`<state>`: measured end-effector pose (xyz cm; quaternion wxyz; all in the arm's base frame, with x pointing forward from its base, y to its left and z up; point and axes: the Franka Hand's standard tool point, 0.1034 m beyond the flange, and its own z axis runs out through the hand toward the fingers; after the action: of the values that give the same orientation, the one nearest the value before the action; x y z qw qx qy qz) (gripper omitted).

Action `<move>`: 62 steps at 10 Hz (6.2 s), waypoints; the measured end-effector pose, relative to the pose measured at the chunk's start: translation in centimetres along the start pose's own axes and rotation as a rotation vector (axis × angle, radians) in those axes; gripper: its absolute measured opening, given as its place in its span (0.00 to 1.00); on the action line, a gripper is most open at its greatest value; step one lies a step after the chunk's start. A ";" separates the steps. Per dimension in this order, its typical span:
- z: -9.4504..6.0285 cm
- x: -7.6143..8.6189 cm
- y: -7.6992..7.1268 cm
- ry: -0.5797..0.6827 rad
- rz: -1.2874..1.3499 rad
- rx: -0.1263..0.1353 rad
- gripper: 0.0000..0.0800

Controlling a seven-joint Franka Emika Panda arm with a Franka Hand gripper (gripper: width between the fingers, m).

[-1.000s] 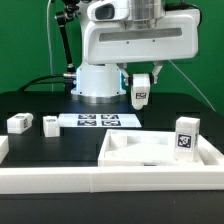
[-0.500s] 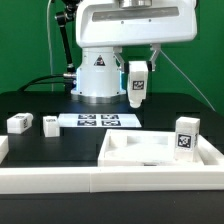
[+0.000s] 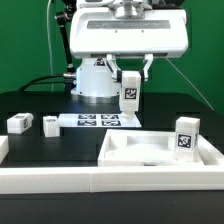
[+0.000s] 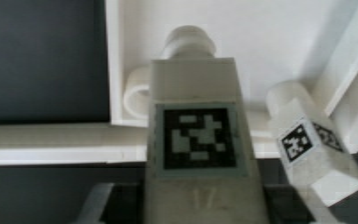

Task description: Assemble square table

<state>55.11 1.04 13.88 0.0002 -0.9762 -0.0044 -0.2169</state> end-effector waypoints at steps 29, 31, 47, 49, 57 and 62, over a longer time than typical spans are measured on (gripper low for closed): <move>5.3 4.3 2.6 0.004 -0.080 -0.015 0.36; 5.7 3.9 2.3 -0.005 -0.084 -0.013 0.36; 7.3 3.8 1.6 0.113 -0.104 -0.041 0.63; 7.3 3.8 1.6 0.113 -0.104 -0.041 0.76; 5.5 5.0 1.8 0.059 -0.103 -0.022 0.81; 6.9 3.8 0.9 -0.241 -0.093 0.055 0.81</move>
Offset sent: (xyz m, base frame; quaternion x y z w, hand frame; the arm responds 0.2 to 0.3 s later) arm 0.0000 0.0000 0.0000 0.0000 0.0000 0.0000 1.0000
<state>61.53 0.19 9.24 0.0165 -0.9935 -0.0558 -0.0975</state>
